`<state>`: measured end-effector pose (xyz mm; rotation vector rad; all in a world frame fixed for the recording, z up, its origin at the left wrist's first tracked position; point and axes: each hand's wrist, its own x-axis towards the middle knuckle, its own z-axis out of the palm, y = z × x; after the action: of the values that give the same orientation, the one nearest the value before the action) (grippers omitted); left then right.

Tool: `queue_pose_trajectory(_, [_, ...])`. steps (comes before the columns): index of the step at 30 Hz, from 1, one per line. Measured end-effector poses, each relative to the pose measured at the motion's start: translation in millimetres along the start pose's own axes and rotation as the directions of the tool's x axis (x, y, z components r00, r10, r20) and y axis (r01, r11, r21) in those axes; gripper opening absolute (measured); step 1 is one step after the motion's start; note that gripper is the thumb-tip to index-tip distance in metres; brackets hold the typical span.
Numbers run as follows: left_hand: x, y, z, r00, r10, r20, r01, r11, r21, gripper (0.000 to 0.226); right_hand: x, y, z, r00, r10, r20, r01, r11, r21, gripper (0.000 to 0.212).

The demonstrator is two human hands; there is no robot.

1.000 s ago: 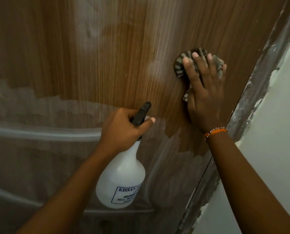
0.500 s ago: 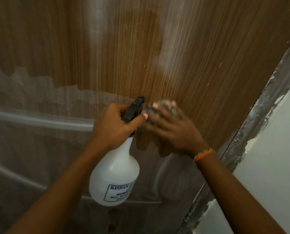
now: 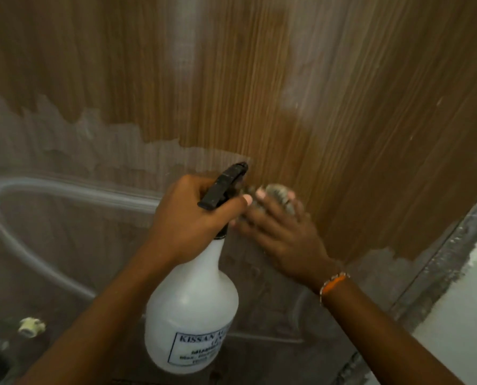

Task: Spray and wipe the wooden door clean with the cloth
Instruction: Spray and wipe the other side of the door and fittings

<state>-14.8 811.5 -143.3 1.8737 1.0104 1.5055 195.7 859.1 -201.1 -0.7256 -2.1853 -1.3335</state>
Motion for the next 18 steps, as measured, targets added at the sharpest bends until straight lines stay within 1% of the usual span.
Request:
queue_pose_trajectory(1, [-1.3,-0.3,-3.9,1.0,-0.005,0.001,0.005,1.0,-0.013,0.06,-8.2,-9.0,6.3,0.995,-0.081,0.055,0.082,0.997,-0.009,0.054])
queue_pose_trajectory(2, [-2.8,-0.7,-7.7,1.0,-0.011,0.002,0.011,1.0,-0.024,0.06,-12.3,-12.9,9.8,0.987,-0.13,0.098,0.132,0.991,-0.017,0.053])
queue_pose_trajectory(4, [-6.4,-2.2,-15.3,1.0,-0.027,0.002,0.027,0.999,-0.035,0.059,-8.6,-10.9,10.6,0.977,-0.164,0.139,0.171,0.984,-0.045,0.053])
queue_pose_trajectory(6, [-9.7,-4.7,-22.4,0.999,-0.04,0.002,0.04,0.998,-0.039,0.059,6.0,-3.7,5.3,0.975,-0.18,0.129,0.19,0.98,-0.067,0.054])
queue_pose_trajectory(8, [-12.8,-9.1,-28.2,0.999,-0.044,0.007,0.045,0.998,-0.054,0.054,31.3,10.6,-4.7,0.98,-0.178,0.088,0.185,0.98,-0.069,0.056])
queue_pose_trajectory(9, [-14.2,-11.6,-30.8,0.999,-0.049,0.008,0.049,0.997,-0.059,0.051,48.2,19.2,-11.8,0.988,-0.144,0.053,0.147,0.987,-0.071,0.055])
queue_pose_trajectory(11, [-16.7,-16.6,-36.2,0.998,-0.059,-0.001,0.059,0.996,-0.064,0.052,83.8,36.5,-24.4,0.998,0.004,-0.055,-0.007,0.998,-0.058,0.048])
queue_pose_trajectory(13, [-18.7,-20.7,-41.4,0.998,-0.06,-0.016,0.06,0.997,-0.057,0.055,109.4,45.7,-30.2,0.964,0.191,-0.183,-0.197,0.98,-0.013,0.044])
queue_pose_trajectory(15, [-20.2,-24.3,-46.6,0.998,-0.06,-0.03,0.058,0.997,-0.051,0.055,120.0,39.8,-28.9,0.909,0.318,-0.268,-0.33,0.944,0.003,0.049])
queue_pose_trajectory(17, [-21.8,-28.2,-51.3,0.996,-0.07,-0.053,0.066,0.996,-0.066,0.054,117.4,24.4,-21.1,0.89,0.367,-0.271,-0.375,0.927,0.022,0.054])
queue_pose_trajectory(18, [-22.3,-30.5,-53.2,0.995,-0.074,-0.063,0.069,0.995,-0.07,0.055,112.4,15.0,-16.6,0.896,0.362,-0.255,-0.367,0.93,0.033,0.056])
